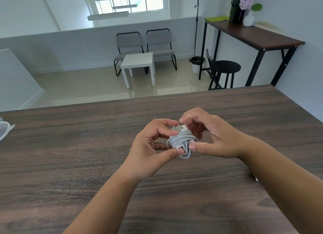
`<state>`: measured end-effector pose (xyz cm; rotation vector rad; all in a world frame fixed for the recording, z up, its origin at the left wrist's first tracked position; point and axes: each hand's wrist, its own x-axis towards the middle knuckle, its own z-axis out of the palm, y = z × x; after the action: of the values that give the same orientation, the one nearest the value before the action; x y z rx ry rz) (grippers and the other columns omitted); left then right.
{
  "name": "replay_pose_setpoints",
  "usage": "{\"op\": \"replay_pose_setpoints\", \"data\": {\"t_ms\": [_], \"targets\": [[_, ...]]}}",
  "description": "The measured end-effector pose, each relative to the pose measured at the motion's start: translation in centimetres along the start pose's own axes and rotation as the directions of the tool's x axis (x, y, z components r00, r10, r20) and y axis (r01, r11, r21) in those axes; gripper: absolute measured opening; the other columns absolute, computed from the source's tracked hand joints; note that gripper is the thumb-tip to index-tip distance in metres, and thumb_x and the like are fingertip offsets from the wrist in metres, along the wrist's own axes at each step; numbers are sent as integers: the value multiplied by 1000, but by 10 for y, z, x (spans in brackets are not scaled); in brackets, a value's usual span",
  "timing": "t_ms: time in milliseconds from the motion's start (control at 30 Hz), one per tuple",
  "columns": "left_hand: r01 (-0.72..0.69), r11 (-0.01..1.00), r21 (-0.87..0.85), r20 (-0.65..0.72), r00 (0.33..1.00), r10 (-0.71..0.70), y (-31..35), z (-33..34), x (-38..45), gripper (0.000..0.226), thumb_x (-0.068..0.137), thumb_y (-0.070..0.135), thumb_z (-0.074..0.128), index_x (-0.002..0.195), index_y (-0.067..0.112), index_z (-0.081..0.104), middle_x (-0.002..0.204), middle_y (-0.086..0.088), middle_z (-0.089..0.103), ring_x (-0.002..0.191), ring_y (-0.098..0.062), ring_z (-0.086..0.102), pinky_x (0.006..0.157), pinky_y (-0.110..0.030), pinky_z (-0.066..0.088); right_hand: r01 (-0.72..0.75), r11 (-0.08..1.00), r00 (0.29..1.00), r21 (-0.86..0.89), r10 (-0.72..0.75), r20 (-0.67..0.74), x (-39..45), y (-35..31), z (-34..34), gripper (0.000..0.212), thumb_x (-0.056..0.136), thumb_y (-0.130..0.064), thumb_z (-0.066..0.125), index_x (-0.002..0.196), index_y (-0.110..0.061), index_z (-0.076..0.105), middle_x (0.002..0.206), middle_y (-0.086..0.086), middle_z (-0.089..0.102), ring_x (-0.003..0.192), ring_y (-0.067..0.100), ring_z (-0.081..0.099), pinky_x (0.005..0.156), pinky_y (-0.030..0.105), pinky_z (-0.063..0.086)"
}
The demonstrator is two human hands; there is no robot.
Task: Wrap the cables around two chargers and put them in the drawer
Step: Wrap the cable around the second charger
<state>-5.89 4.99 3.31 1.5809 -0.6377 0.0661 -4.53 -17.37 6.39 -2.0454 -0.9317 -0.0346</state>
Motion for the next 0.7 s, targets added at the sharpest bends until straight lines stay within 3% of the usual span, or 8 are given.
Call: {"op": "replay_pose_setpoints", "data": {"t_ms": [133, 300, 533, 633, 700], "targets": [[7, 999, -31, -7, 1000, -7, -1, 1, 0, 34, 68, 19, 85, 96, 20, 65, 124, -1, 62, 110, -31, 66, 72, -47, 61, 36, 999, 999, -36, -37, -32, -2, 2, 0, 45, 83, -31, 69, 124, -18, 59, 105, -7, 63, 87, 18, 60, 74, 21, 48], [-2, 993, -117, -27, 1000, -1, 4, 4, -1, 33, 67, 31, 88, 93, 30, 67, 123, -2, 62, 109, -31, 66, 71, -39, 60, 121, 992, 981, 17, -117, -156, -3, 4, 4, 45, 79, -30, 74, 117, -8, 66, 96, 3, 68, 84, 22, 64, 71, 32, 54], [30, 993, -110, -30, 999, -33, 2, 10, -1, 32, 66, 18, 85, 89, 32, 69, 119, 0, 63, 102, -28, 67, 67, -34, 58, 101, 993, 984, 63, -90, -154, -3, 9, 8, 39, 78, -25, 73, 109, -4, 65, 98, 3, 68, 83, 22, 66, 70, 35, 56], [49, 995, -89, 13, 999, -48, 4, 8, 1, 31, 67, 18, 84, 91, 30, 69, 120, 3, 63, 103, -31, 66, 67, -39, 60, 75, 996, 990, 53, -68, -123, -4, 9, 4, 37, 77, -29, 74, 107, -8, 64, 93, 4, 67, 80, 23, 63, 69, 34, 54], [86, 992, -88, 65, 995, -81, 5, 3, 2, 32, 67, 18, 84, 94, 28, 68, 123, 2, 63, 105, -35, 65, 70, -51, 60, 28, 997, 996, 79, -21, -81, -4, 6, 0, 33, 77, -31, 74, 103, -13, 65, 89, 2, 64, 78, 21, 59, 69, 29, 50]]}}
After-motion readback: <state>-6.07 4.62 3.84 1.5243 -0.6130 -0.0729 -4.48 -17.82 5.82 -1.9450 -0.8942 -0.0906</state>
